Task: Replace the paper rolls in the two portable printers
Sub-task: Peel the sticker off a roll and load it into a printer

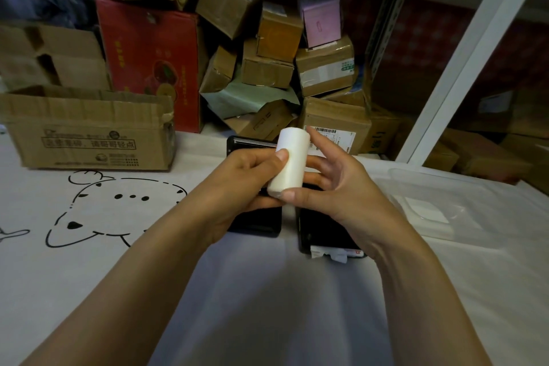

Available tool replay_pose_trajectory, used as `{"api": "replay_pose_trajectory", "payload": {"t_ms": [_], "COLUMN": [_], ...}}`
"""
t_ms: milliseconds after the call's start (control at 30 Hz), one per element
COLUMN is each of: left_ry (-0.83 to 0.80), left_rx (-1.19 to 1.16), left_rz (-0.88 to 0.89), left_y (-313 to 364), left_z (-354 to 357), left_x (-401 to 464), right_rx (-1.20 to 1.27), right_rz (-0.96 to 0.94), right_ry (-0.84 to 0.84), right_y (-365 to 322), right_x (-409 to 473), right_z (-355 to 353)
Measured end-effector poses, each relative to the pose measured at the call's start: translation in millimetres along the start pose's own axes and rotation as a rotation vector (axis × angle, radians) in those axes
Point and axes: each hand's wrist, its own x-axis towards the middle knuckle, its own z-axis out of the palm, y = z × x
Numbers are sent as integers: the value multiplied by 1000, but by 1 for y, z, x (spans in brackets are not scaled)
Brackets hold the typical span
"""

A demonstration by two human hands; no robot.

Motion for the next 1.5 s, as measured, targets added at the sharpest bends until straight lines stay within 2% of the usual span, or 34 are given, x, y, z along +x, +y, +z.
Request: {"api": "replay_pose_trajectory", "payload": {"t_ms": [167, 300, 400, 534, 667, 967, 1368, 1501], "left_ry": [3, 55, 125, 136, 191, 353, 299, 291], "left_rx": [-21, 7, 112, 156, 260, 643, 459, 522], "left_rz": [36, 97, 153, 167, 208, 312, 323, 381], "left_y": [7, 11, 12, 14, 11, 8, 15, 17], "left_z": [-5, -6, -7, -6, -4, -2, -1, -1], "left_x": [-2, -5, -3, -5, -4, -3, -6, -8], "right_rx": [372, 513, 479, 430, 439, 464, 537, 566], "right_rz": [19, 27, 21, 2, 7, 41, 34, 18], "right_ry": [-97, -168, -151, -57, -56, -43, -70, -83], "right_y": [-4, -7, -6, -5, -2, 0, -2, -4], "right_x": [-5, -7, -5, -2, -3, 0, -2, -3], "right_z": [-7, -9, -4, -2, -3, 1, 0, -1]}}
